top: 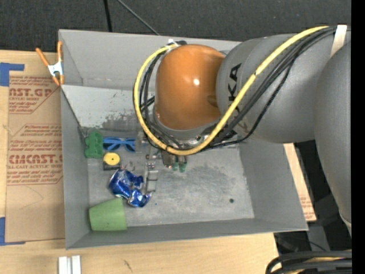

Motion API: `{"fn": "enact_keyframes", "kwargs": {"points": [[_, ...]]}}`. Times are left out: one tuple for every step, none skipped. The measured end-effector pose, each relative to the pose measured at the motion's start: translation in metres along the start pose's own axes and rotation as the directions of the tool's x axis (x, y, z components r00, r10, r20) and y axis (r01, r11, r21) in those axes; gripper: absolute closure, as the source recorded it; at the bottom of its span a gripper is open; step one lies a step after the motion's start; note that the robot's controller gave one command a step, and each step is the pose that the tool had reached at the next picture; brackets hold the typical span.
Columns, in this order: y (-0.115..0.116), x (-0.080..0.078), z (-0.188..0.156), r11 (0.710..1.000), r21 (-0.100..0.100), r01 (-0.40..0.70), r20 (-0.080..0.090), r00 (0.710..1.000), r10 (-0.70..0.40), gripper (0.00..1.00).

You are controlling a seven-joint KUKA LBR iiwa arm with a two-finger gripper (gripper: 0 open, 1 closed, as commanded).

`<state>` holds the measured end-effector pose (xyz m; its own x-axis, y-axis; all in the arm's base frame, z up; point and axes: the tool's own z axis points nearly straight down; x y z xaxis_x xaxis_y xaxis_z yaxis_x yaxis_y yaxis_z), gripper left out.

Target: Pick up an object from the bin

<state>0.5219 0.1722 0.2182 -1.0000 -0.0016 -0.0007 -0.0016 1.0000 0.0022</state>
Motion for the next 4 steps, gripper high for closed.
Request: {"fn": "enact_keyframes", "kwargs": {"points": [[-0.014, 0.005, 0.114, 0.990, 0.004, -0.143, -0.008, 0.990, 0.143, 0.00], [-0.013, 0.003, 0.109, 0.990, -0.001, -0.143, 0.000, 0.990, 0.143, 1.00], [-0.054, 0.029, 0.125, 0.998, 0.000, -0.061, 0.006, 0.998, 0.061, 1.00], [-0.055, 0.036, 0.031, 0.999, 0.000, -0.035, 0.007, 0.999, 0.035, 1.00]]}}
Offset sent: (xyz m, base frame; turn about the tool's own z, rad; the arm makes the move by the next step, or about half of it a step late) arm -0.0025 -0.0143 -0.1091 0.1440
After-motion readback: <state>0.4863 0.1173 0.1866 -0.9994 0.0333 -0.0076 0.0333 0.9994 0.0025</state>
